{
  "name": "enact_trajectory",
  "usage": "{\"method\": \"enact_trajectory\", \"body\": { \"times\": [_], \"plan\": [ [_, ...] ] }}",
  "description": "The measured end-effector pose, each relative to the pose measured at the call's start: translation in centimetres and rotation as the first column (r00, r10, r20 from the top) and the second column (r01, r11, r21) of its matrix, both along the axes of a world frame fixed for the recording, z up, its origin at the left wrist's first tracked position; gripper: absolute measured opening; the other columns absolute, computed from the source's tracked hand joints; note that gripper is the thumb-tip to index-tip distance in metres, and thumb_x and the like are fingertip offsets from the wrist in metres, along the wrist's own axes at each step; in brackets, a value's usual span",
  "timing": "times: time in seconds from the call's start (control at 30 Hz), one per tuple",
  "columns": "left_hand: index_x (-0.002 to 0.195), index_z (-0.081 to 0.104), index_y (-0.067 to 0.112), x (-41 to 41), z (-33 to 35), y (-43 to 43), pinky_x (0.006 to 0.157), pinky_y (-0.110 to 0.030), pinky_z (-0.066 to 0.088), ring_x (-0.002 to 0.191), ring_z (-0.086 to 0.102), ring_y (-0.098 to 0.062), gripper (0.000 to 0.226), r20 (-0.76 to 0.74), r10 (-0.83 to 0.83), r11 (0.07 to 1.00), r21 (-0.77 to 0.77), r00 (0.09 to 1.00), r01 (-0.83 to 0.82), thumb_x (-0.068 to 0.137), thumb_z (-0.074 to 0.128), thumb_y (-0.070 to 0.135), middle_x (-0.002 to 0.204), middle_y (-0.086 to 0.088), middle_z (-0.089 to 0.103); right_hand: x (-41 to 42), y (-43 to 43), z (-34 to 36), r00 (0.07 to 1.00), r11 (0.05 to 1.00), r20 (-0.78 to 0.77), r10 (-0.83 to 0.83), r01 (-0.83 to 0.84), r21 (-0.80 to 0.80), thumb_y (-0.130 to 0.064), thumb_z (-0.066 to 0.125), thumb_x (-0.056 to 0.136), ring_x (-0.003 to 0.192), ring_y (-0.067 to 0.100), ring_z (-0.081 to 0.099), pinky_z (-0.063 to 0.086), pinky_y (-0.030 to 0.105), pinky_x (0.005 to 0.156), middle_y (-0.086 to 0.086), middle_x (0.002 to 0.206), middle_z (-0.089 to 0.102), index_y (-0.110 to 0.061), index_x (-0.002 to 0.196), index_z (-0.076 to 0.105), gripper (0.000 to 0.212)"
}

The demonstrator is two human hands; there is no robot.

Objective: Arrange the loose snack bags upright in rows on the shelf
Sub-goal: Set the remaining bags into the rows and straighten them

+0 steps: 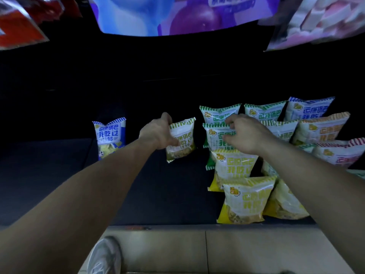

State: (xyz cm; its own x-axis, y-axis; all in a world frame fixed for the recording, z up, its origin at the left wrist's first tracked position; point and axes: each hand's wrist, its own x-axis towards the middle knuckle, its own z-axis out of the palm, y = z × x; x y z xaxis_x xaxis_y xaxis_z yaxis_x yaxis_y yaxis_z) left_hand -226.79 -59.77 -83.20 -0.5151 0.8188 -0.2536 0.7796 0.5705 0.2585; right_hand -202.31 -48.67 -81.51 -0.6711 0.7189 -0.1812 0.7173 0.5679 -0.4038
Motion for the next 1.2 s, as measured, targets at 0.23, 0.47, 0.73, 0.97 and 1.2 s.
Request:
{"method": "enact_trajectory", "body": {
  "times": [0.23,0.47,0.73,0.97,1.2],
  "plan": [
    [0.139,0.041,0.031,-1.6,-1.6,3.9,0.090,-0.043,0.051,0.118,0.050,-0.026,0.084,-0.017,-0.037,0.999,0.009,0.999,0.037,0.068,0.084,0.048,0.127,-0.003,0.058,0.5,1.5,-2.6,0.982,0.985,-0.099,-0.160,0.151,-0.085,-0.033,0.062,0.097,0.122,0.032,0.053,0.045,0.043,0.096,0.010,0.141,0.050,-0.017,0.143,0.046,0.052],
    [0.142,0.038,0.027,0.4,-2.3,5.0,0.095,-0.043,0.043,0.125,0.035,-0.033,0.075,-0.302,-0.090,0.991,0.070,0.949,0.117,0.079,0.076,0.044,0.136,-0.010,0.039,1.0,1.5,-2.5,0.977,0.981,-0.118,-0.180,0.170,-0.088,-0.029,0.062,0.097,0.123,0.030,0.053,0.046,0.043,0.099,0.009,0.140,0.052,-0.016,0.134,0.056,0.039],
    [0.143,0.033,0.033,0.7,-2.4,4.9,0.099,-0.044,0.039,0.126,0.035,-0.034,0.071,-0.334,-0.102,0.984,0.104,0.937,0.144,0.084,0.073,0.038,0.139,-0.005,0.040,0.5,1.3,-2.3,0.979,0.986,-0.130,-0.154,0.145,-0.082,-0.029,0.061,0.096,0.123,0.029,0.053,0.045,0.043,0.100,0.009,0.137,0.051,-0.018,0.133,0.056,0.038],
    [0.147,0.029,0.034,-1.2,-2.4,3.8,0.103,-0.044,0.037,0.131,0.031,-0.033,0.071,-0.368,-0.153,0.981,0.058,0.917,0.187,0.087,0.067,0.043,0.143,-0.003,0.039,0.0,1.1,-2.4,0.982,0.989,-0.134,-0.136,0.127,-0.074,-0.030,0.062,0.096,0.123,0.028,0.053,0.044,0.046,0.103,0.007,0.137,0.050,-0.019,0.132,0.057,0.038],
    [0.151,0.028,0.024,-0.1,-2.4,4.0,0.104,-0.042,0.041,0.131,0.035,-0.028,0.082,-0.337,-0.121,0.981,0.105,0.934,0.165,0.084,0.071,0.044,0.142,-0.006,0.039,-0.7,0.5,-1.9,0.986,0.992,-0.111,-0.121,0.115,-0.057,-0.030,0.061,0.096,0.123,0.028,0.052,0.044,0.045,0.102,0.008,0.137,0.049,-0.019,0.132,0.057,0.037]
  ]
}}
